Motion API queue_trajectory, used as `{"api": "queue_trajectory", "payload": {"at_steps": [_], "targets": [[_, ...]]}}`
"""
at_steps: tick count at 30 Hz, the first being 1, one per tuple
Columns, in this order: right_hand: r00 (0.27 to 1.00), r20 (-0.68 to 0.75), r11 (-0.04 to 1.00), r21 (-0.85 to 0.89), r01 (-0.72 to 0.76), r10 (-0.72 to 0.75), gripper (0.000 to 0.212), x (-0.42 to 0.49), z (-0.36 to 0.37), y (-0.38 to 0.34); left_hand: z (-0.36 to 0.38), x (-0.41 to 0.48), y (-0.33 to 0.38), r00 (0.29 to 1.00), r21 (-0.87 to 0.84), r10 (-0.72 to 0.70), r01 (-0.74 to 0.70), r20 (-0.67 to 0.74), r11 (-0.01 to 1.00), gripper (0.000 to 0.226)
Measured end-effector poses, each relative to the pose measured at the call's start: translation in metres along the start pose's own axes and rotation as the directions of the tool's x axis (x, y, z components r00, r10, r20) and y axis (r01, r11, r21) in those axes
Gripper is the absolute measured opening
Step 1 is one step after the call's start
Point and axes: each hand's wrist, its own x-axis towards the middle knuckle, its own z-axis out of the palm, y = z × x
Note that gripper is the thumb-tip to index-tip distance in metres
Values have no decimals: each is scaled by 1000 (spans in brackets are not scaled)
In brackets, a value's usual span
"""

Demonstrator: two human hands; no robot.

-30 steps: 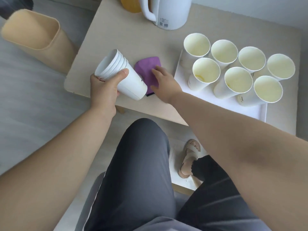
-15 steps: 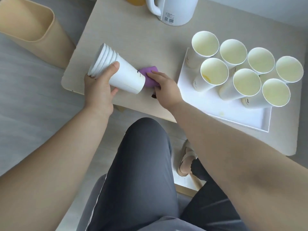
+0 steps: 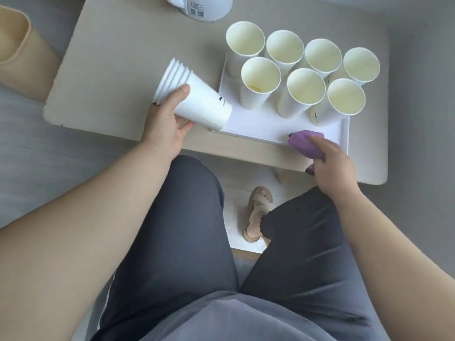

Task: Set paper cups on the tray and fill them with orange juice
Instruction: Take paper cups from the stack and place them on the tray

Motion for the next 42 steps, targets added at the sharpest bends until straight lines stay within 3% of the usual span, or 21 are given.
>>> {"api": "queue_trajectory", "payload": {"at_steps": [7,12,21,27,33,42], "targets": [[974,222,954,-298,25,44,72,22,-3,-16,24,1,-24,983,87,-115,103,145,991,43],[950,311,905,-413,103,34,60,31,7,-43,23,8,-29,979,129,-131,112,156,985,46],[926,353,921,-299,249,-136,58,26,45,-89,24,15,-33,981,112,-122,106,148,988,44],[924,376,940,-288,184,-66,79,34,6,-46,25,13,-31,983,86,-127,117,129,989,74],[957,290,945,-319,76,20,80,28,-10,-10,22,17,-33,983,57,-132,125,130,990,46],[920,324,902,-293,318,-220,67,26,44,-73,19,16,-35,983,77,-116,106,141,991,47]]}}
